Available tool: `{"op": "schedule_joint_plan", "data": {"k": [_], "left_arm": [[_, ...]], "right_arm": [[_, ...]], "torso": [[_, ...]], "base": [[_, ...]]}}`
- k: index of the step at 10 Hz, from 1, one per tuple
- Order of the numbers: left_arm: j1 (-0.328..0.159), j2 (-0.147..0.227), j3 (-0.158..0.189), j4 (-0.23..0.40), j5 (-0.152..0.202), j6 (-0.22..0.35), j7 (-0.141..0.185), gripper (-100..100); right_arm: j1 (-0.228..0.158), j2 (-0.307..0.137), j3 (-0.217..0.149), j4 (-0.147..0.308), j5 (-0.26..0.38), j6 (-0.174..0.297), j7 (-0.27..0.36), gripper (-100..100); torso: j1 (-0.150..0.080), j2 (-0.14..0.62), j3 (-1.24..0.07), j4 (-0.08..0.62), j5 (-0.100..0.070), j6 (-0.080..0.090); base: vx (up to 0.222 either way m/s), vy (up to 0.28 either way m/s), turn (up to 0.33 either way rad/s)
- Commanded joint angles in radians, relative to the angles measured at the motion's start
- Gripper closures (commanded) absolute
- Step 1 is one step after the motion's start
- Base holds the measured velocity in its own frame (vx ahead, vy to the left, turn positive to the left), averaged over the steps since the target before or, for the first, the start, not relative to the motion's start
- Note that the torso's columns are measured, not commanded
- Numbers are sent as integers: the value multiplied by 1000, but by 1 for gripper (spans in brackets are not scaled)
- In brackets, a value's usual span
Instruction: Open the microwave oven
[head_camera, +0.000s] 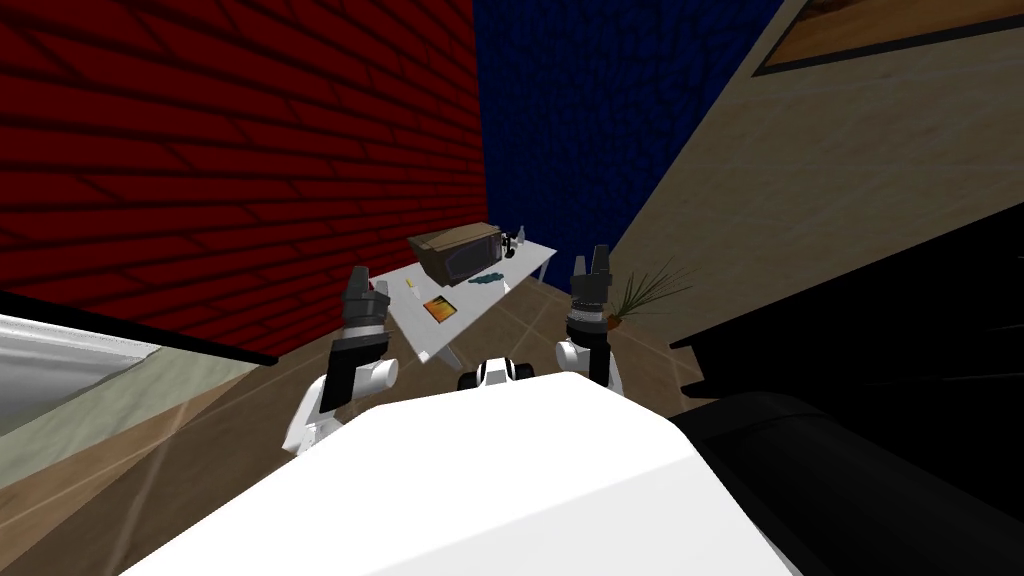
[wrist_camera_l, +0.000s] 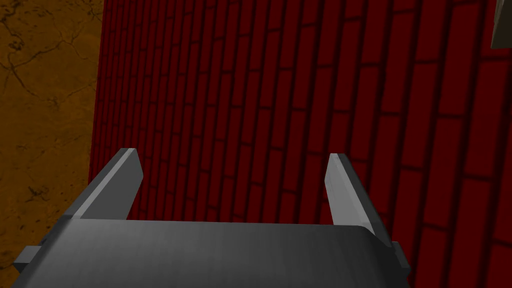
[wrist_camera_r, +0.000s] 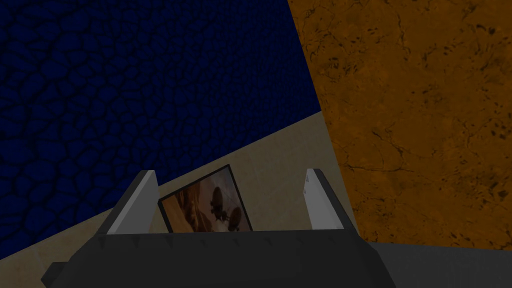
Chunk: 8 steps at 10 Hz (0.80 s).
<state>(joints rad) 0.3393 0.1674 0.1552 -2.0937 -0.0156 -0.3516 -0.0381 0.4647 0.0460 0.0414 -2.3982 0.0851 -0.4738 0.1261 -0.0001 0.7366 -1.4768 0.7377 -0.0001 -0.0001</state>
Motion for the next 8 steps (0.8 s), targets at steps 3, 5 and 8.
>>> {"op": "schedule_joint_plan", "data": {"k": [3, 5, 8], "left_arm": [[-70, -2, 99, 76, 30, 61, 22, -100], [-109, -7, 150, 118, 41, 91, 25, -100], [-171, -15, 232, 191, 57, 138, 20, -100]], "right_arm": [[0, 0, 0, 0, 0, 0, 0, 0], [0, 0, 0, 0, 0, 0, 0, 0], [0, 0, 0, 0, 0, 0, 0, 0]], "torso": [[-1, -2, -1, -1, 0, 0], [0, -1, 0, 0, 0, 0], [3, 1, 0, 0, 1, 0]], "base": [[136, -255, -9], [186, -277, -9], [199, -216, -2]]}}
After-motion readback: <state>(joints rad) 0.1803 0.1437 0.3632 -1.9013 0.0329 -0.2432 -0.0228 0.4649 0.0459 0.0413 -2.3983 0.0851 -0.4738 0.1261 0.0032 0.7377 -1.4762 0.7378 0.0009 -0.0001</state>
